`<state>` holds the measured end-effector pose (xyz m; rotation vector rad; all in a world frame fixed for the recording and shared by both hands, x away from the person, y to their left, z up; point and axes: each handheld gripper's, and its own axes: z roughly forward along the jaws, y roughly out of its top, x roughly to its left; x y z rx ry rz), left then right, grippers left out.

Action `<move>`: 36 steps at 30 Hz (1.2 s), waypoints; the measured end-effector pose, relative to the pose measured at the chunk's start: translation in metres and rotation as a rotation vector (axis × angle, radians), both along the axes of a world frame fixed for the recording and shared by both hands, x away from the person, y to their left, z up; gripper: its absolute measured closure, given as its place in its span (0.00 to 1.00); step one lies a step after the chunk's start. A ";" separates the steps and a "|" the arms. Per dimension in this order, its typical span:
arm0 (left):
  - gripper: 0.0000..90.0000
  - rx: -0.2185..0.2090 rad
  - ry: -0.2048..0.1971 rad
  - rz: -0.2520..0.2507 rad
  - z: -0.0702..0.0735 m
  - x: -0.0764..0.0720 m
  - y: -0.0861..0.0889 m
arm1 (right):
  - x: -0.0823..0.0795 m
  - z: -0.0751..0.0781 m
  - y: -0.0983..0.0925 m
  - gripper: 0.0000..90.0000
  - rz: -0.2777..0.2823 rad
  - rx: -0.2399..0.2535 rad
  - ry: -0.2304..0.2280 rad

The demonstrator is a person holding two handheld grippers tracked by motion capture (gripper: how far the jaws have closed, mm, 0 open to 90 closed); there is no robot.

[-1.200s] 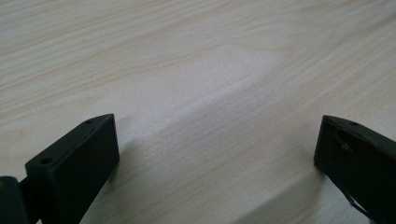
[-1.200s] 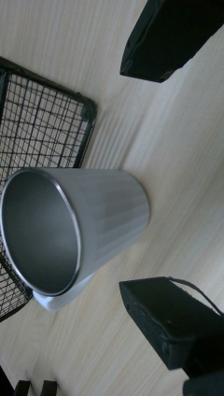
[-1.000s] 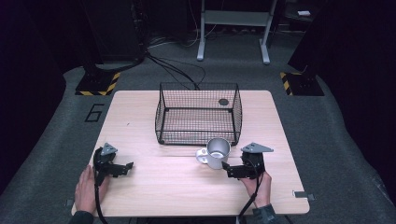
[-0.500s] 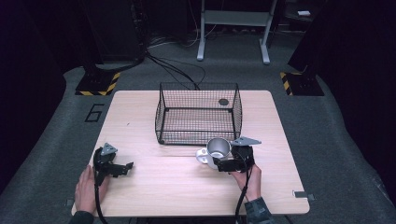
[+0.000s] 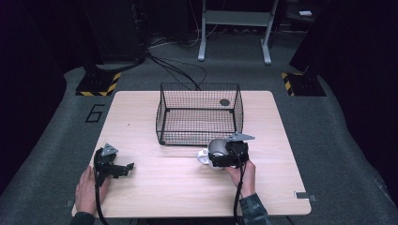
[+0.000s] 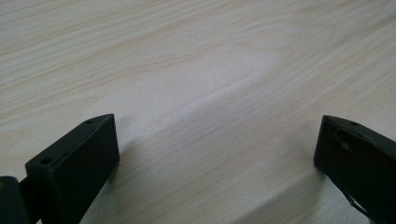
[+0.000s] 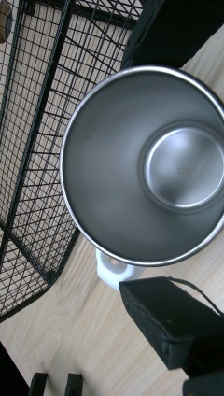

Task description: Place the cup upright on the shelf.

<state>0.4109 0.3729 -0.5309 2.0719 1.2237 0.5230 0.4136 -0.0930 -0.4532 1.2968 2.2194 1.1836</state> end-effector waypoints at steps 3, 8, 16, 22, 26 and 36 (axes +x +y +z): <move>0.00 0.001 0.000 -0.001 0.000 0.000 0.000 | 0.002 -0.001 0.003 0.00 -0.012 -0.010 0.009; 0.00 0.000 0.000 0.000 0.000 0.000 0.000 | 0.005 -0.002 0.008 0.01 -0.020 -0.042 0.016; 0.00 0.000 0.000 0.000 0.000 0.000 0.000 | 0.006 -0.002 0.010 0.04 -0.022 -0.057 0.020; 0.00 0.001 0.000 0.000 0.000 0.000 0.000 | 0.007 -0.003 0.010 0.04 -0.016 -0.069 0.015; 0.00 0.000 0.000 0.000 0.000 0.000 0.000 | 0.007 -0.004 0.010 0.04 -0.014 -0.076 0.014; 0.00 0.000 0.000 0.000 0.000 0.000 0.000 | 0.003 -0.002 0.011 0.06 -0.008 -0.103 -0.024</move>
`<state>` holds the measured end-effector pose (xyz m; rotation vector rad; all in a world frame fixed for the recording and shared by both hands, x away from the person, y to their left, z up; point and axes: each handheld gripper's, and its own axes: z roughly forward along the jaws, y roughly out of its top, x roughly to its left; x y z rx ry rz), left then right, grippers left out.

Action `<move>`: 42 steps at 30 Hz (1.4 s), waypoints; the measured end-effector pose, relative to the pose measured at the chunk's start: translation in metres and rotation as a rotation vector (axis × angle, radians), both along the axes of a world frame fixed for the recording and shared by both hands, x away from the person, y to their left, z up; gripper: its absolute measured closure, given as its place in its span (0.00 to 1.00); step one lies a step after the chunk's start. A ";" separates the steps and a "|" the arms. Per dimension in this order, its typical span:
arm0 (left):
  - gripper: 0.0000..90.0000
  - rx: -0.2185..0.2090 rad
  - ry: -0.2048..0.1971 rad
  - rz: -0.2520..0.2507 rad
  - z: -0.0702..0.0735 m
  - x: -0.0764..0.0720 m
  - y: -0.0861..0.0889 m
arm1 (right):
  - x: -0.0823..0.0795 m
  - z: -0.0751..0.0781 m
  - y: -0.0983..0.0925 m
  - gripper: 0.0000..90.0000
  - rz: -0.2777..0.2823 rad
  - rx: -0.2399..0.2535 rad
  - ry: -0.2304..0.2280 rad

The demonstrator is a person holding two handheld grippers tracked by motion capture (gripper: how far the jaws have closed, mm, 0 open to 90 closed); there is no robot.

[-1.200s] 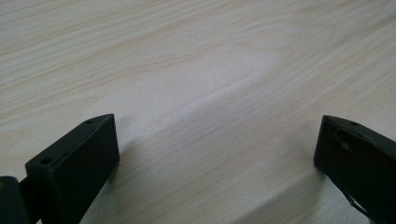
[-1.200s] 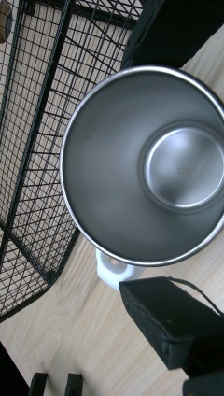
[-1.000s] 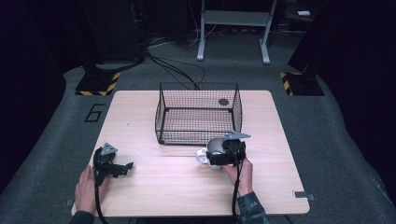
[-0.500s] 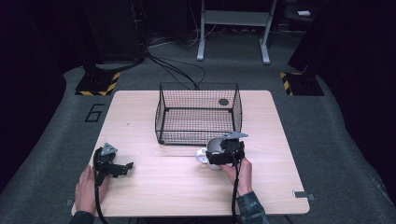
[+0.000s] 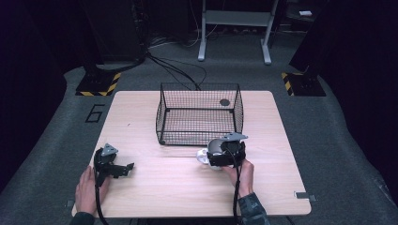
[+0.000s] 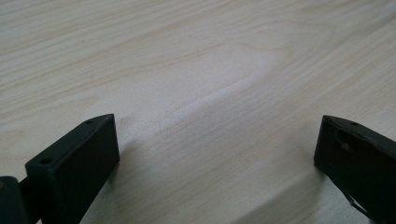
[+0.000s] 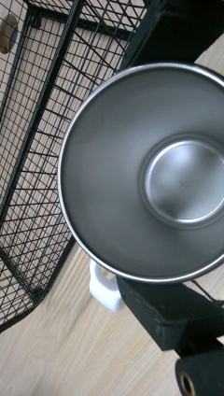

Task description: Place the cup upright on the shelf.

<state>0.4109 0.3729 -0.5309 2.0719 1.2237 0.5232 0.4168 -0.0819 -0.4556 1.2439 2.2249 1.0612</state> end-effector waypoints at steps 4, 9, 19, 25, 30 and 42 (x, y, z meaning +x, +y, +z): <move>0.00 0.000 0.000 0.000 0.000 0.000 0.000 | -0.002 0.000 0.000 0.06 0.005 -0.001 -0.003; 0.00 0.000 0.000 0.000 0.000 0.000 0.000 | -0.002 0.000 0.000 0.06 0.020 -0.002 -0.010; 0.00 0.001 0.000 -0.001 0.000 0.000 0.000 | -0.006 0.008 -0.003 0.06 0.033 0.003 -0.015; 0.00 0.000 0.000 0.000 0.000 0.000 0.000 | -0.006 0.015 -0.006 0.06 0.043 0.005 -0.007; 0.00 0.000 0.000 0.000 0.000 0.000 0.000 | -0.004 0.020 -0.008 0.06 0.058 -0.001 -0.012; 0.00 0.000 -0.001 0.000 0.000 0.000 0.000 | -0.002 0.033 -0.016 0.06 0.082 -0.001 0.011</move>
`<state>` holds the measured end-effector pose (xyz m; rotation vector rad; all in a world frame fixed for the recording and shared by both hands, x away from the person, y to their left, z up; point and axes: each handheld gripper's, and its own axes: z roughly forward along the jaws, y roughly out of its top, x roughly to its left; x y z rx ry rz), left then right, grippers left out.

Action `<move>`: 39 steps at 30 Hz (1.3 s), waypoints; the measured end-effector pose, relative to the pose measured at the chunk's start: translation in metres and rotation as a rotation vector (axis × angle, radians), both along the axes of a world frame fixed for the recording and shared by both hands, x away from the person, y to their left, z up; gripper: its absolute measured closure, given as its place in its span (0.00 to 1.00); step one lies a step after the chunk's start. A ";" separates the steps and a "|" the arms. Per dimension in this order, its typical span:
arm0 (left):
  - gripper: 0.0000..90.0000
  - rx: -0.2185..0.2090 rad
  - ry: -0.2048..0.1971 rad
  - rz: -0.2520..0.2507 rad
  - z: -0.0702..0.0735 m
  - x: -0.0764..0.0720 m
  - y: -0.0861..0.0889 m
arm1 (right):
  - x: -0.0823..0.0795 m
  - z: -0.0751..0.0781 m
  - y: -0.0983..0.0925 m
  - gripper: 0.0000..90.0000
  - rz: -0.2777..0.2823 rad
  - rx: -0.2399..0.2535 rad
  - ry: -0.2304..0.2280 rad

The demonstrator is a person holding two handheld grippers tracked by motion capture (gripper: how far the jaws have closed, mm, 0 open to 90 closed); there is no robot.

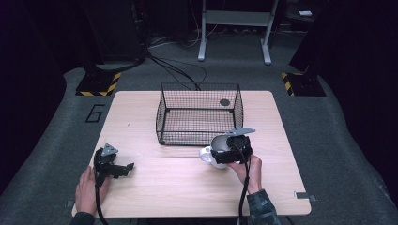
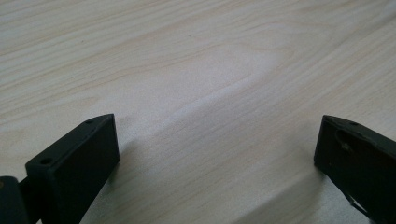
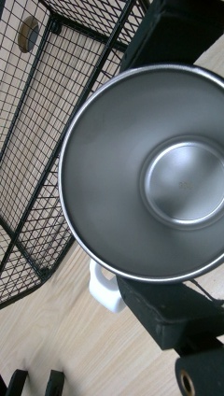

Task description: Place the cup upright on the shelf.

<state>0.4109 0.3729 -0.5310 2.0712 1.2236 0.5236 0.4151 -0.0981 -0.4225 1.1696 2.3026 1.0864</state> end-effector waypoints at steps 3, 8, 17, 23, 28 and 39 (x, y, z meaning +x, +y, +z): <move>0.00 0.000 0.000 0.000 0.000 0.000 0.000 | 0.000 0.004 -0.002 0.06 -0.004 0.007 0.013; 0.00 0.000 0.000 0.000 0.000 0.000 0.000 | 0.001 0.011 -0.005 0.06 0.002 0.000 0.008; 0.00 0.000 0.000 0.000 0.000 0.000 0.000 | 0.003 0.023 -0.008 0.06 0.005 0.008 0.004; 0.00 0.000 0.001 0.000 0.000 0.000 0.000 | 0.004 0.030 -0.010 0.06 0.012 0.012 0.000; 0.00 0.001 -0.002 0.000 0.000 0.000 0.000 | 0.005 0.036 -0.011 0.06 0.011 0.012 0.000; 0.00 0.000 0.001 0.000 0.000 0.000 0.000 | 0.009 0.052 -0.016 0.06 0.009 0.012 -0.019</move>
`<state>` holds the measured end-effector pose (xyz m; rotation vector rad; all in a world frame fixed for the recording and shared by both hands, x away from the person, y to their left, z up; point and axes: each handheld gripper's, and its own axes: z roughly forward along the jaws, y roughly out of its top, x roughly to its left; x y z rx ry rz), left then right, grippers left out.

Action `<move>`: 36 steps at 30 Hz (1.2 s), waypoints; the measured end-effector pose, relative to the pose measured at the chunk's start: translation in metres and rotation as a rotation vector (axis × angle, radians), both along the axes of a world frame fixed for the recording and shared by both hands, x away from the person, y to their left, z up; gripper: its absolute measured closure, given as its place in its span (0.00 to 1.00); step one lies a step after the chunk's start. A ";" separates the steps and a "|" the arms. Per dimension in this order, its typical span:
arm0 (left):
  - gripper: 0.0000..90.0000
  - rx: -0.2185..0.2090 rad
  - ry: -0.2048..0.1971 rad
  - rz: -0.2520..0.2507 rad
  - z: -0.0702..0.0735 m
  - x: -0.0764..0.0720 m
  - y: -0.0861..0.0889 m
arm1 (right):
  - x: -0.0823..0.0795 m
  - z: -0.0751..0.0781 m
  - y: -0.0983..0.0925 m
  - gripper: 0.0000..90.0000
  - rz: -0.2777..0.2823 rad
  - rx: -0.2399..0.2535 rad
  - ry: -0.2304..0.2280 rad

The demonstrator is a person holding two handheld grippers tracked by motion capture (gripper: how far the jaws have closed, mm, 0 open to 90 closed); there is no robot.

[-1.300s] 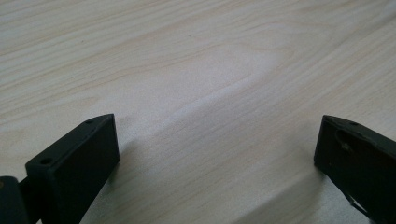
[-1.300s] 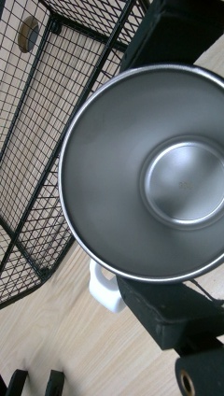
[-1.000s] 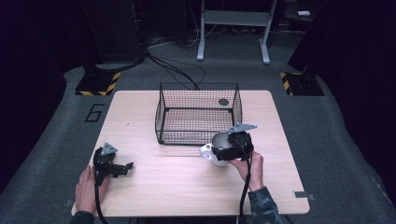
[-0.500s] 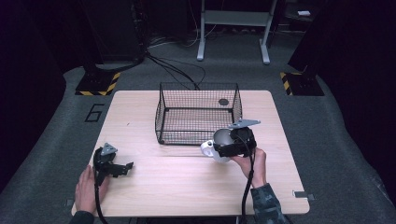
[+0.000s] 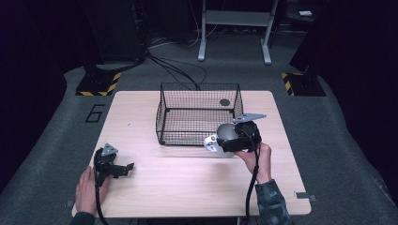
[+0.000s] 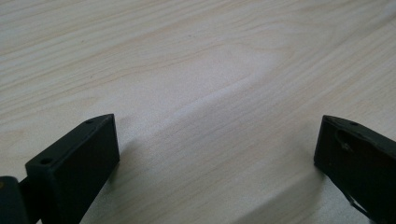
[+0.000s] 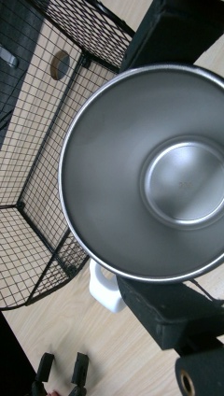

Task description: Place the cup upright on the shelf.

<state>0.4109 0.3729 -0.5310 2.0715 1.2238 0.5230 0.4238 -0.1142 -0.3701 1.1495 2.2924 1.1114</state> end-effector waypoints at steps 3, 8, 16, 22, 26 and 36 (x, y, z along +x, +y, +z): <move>0.00 0.000 0.000 0.000 0.000 0.000 0.000 | 0.003 0.006 0.000 0.06 -0.002 0.002 -0.001; 0.00 0.000 0.000 0.000 0.000 0.000 0.000 | 0.009 0.016 0.001 0.06 -0.002 0.001 -0.005; 0.00 0.001 -0.003 0.000 0.000 0.000 0.000 | 0.021 0.025 0.003 0.06 0.012 -0.016 -0.021; 0.00 0.001 -0.003 0.000 0.000 0.000 0.000 | 0.030 0.031 0.006 0.06 0.007 -0.019 -0.018; 0.00 0.002 -0.002 0.000 0.000 0.000 0.000 | 0.036 0.034 0.007 0.06 0.014 -0.026 -0.022; 0.00 0.001 -0.002 0.000 0.000 0.000 0.000 | 0.053 0.037 0.011 0.06 0.016 -0.027 -0.023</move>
